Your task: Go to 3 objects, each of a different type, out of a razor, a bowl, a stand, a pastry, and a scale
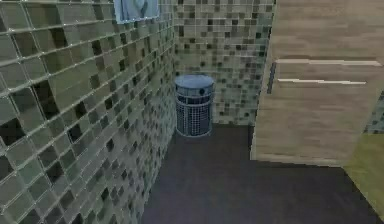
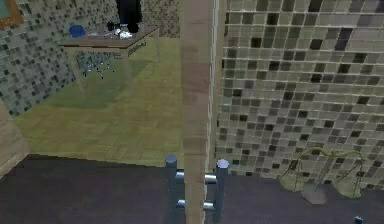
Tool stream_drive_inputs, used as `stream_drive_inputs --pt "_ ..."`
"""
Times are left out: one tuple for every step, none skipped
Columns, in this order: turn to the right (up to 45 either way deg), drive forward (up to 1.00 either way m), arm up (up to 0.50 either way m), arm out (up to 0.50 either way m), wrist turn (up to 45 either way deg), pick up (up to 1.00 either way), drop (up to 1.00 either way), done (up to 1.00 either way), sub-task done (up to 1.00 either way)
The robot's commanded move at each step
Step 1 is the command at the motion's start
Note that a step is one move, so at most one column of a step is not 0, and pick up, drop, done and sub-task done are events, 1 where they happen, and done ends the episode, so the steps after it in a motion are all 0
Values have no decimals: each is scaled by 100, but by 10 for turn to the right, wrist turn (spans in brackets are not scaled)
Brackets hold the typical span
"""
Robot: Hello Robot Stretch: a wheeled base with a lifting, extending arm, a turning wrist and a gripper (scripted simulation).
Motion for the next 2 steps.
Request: stream_drive_inputs --pt "-180 0 0 0 0 0 0 0 0" --pt "0 20 0 0 0 0 0 0 0"
